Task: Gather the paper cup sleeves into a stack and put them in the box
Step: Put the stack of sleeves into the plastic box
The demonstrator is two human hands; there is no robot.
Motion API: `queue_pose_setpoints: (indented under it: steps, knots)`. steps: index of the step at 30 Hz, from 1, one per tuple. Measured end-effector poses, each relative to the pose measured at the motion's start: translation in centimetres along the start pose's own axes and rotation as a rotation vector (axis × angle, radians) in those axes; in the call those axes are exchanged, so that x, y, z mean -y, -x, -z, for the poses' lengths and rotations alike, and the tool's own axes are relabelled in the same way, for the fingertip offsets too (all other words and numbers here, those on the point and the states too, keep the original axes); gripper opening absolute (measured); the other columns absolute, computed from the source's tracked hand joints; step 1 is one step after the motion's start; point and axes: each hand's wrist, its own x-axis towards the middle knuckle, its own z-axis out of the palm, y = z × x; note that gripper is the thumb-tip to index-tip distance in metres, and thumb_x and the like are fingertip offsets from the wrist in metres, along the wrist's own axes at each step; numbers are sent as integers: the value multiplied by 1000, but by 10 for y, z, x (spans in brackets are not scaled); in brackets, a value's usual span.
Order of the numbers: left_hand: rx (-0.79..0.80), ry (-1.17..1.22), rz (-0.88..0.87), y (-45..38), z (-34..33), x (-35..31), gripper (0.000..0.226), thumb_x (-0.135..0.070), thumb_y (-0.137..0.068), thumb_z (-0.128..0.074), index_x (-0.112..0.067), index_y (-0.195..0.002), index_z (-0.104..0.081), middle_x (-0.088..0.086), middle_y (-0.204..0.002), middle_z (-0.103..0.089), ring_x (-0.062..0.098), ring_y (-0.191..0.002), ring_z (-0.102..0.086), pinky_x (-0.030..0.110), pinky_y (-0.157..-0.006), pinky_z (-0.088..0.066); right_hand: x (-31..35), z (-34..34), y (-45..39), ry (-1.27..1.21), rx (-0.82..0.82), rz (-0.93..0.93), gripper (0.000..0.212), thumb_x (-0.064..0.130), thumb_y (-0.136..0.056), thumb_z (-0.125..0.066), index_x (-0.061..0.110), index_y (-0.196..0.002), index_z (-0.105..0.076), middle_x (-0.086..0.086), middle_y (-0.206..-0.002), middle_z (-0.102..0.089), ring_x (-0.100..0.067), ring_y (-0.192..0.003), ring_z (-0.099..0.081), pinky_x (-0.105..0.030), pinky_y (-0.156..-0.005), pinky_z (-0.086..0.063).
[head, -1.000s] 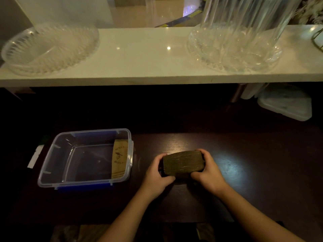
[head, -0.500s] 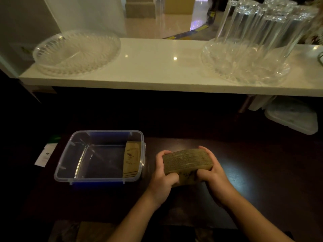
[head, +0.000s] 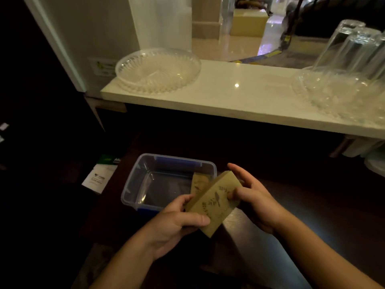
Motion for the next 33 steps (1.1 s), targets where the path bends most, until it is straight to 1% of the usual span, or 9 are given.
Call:
queue_pose_setpoints:
  steps: [2,5,8,13,17,20,25,29,33]
  knots:
    - [11,-58,6,8,14,-12,68,-15,-60,-84,-14,-121,-55,6,-105,-75,23,-102,-69,36,-87,-55,5,-12,-10,15,50,-3,84,10,-62,-66,33,-138,-38,-17,-124,-52,-27,-102,-65,-32,-77,-57]
    - [1,-165,-8,8,29,-32,64,-23,-64,-82,-12,-122,-56,8,-108,-74,21,-100,-69,31,-81,-57,9,-26,-22,43,109,-11,91,13,-59,-69,37,-140,-33,-17,-126,-51,-27,-102,-65,-30,-76,-57]
    - [-23,-293,-30,0,34,-48,64,-25,-67,-82,-12,-123,-56,12,-114,-70,24,-102,-68,36,-85,-54,8,-36,-32,35,120,-18,86,11,-67,-62,36,-143,-31,-13,-130,-49,-29,-107,-62,-31,-77,-58]
    - [1,-365,-46,-20,41,-62,41,-31,-69,-71,-10,-105,-69,8,-97,-75,22,-91,-70,33,-76,-55,12,-43,-48,-18,128,-66,78,17,-74,-61,33,-144,-32,-13,-134,-48,-30,-114,-57,-33,-78,-58]
    - [-5,-173,-1,-38,55,-54,23,-23,-83,-62,-11,-101,-70,9,-92,-76,24,-85,-71,39,-75,-57,4,-46,-58,-48,-26,-51,78,15,-80,-68,35,-145,-29,-10,-127,-55,-27,-107,-63,-30,-75,-59]
    - [-99,-123,40,-55,73,-51,26,-24,-84,-61,-11,-106,-68,13,-98,-75,27,-87,-71,37,-69,-58,-7,-38,-55,-73,-142,-29,74,24,-80,-70,34,-143,-32,-6,-115,-64,-24,-97,-69,-30,-78,-58]
    - [-288,-163,195,-86,102,-38,36,-25,-77,-70,-11,-110,-64,17,-101,-72,32,-95,-67,41,-75,-56,-28,-12,-36,-65,-330,-56,49,26,-89,-57,18,-136,-44,-6,-107,-65,-19,-81,-67,-29,-68,-57]
    - [-332,-231,290,-104,108,-32,42,-26,-60,-80,-19,-99,-68,9,-81,-78,28,-82,-71,35,-53,-57,-49,-4,-26,-72,-370,-124,36,25,-88,-58,18,-123,-53,-8,-99,-62,-17,-73,-64,-32,-68,-56]
    - [-340,-322,328,-110,110,-36,44,-26,-57,-80,-20,-98,-66,11,-95,-74,29,-87,-69,35,-52,-55,-61,-9,-25,-73,-369,-187,29,24,-87,-58,22,-116,-56,-7,-100,-66,-14,-69,-66,-27,-60,-54]
